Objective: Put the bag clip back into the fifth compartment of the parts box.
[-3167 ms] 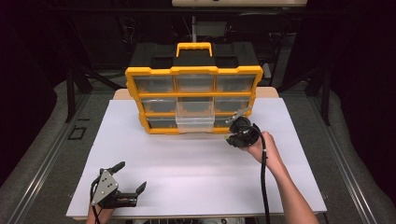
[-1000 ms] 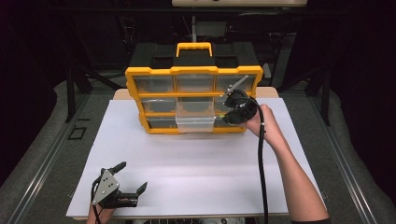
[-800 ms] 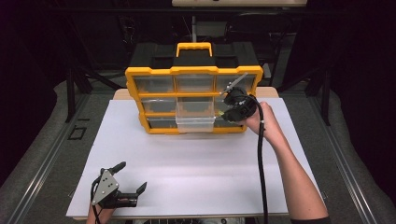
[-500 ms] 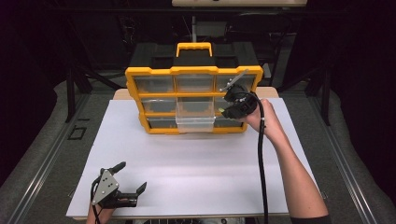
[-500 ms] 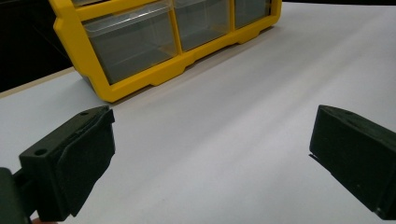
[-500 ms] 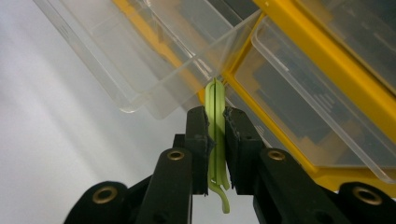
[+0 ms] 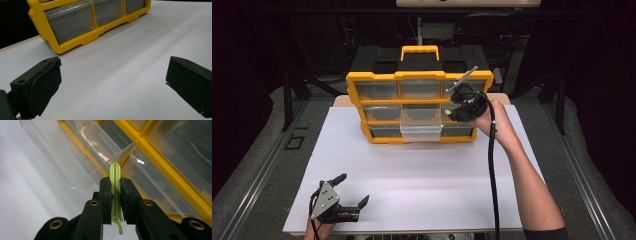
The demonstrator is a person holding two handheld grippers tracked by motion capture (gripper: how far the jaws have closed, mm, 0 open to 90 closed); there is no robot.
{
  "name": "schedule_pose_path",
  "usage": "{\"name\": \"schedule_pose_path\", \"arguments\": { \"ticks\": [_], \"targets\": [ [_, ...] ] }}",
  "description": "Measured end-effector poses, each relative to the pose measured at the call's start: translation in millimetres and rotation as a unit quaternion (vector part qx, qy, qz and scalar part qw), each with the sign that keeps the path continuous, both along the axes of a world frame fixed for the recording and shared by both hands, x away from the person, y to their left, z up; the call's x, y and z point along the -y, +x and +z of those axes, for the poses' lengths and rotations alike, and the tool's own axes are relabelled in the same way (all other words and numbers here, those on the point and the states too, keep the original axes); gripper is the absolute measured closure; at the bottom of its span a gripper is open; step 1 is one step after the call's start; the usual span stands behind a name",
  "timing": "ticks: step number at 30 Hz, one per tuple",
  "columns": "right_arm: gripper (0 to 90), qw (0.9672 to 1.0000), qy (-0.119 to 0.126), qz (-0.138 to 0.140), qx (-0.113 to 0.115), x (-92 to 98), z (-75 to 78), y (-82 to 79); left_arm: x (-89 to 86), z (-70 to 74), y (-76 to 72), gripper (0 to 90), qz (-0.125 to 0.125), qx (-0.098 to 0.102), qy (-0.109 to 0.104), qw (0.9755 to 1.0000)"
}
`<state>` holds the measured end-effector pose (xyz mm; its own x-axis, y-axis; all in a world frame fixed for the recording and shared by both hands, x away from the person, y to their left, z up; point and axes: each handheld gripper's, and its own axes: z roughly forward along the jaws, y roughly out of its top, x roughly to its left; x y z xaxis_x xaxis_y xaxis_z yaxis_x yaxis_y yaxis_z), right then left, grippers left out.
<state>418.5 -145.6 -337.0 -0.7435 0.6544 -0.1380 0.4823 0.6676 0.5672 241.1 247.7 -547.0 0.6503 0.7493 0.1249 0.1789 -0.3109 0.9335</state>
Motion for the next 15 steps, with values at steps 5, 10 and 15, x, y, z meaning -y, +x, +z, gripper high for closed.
{"name": "schedule_pose_path", "arguments": {
  "ticks": [5,10,15],
  "targets": [
    [80.3,1.0,-0.002,0.005,0.005,-5.1,7.1,0.6,0.2,0.1,-0.2,0.1,0.001,0.0,-0.001,1.0],
    [80.3,0.9999,-0.002,0.013,0.009,-12.9,12.2,1.7,1.0,-0.5,0.2,0.1,0.001,-0.001,0.0,1.0],
    [80.3,0.9997,-0.002,0.021,0.011,-22.8,15.2,4.2,0.6,-0.5,0.5,0.1,0.001,-0.001,0.0,1.0]
  ]
}}
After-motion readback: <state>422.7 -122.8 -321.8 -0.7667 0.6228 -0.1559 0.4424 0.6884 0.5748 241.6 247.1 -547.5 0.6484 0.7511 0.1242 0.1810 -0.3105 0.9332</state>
